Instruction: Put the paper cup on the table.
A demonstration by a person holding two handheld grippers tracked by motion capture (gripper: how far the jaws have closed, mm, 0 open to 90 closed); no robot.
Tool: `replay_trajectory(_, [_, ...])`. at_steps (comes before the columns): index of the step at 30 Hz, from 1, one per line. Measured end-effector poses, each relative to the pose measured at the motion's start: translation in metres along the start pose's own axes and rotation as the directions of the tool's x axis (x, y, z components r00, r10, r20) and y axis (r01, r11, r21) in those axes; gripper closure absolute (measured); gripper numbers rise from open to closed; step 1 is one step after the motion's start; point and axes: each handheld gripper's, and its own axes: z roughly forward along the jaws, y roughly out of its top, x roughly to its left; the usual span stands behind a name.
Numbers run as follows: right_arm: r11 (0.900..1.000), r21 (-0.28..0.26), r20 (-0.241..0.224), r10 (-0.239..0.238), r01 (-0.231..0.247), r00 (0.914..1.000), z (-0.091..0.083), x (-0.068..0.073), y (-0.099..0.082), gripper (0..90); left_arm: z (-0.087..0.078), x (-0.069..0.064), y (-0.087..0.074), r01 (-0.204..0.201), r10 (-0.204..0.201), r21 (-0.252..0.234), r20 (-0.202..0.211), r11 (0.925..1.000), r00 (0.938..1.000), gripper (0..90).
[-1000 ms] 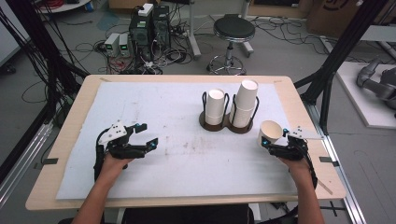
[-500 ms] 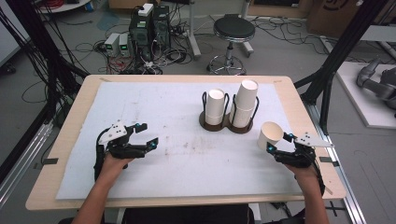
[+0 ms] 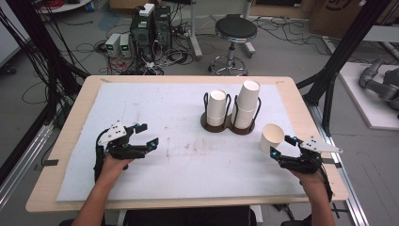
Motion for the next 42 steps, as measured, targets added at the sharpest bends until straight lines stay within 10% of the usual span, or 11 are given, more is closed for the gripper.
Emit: replay_trajectory(42, [0.9880,-0.152,-0.071,-0.040,0.029,0.9967,-0.005,0.026,0.033,21.3,-0.010,-0.005,0.003,0.008,-0.008,-0.036,-0.006,0.9993,0.9999,20.5])
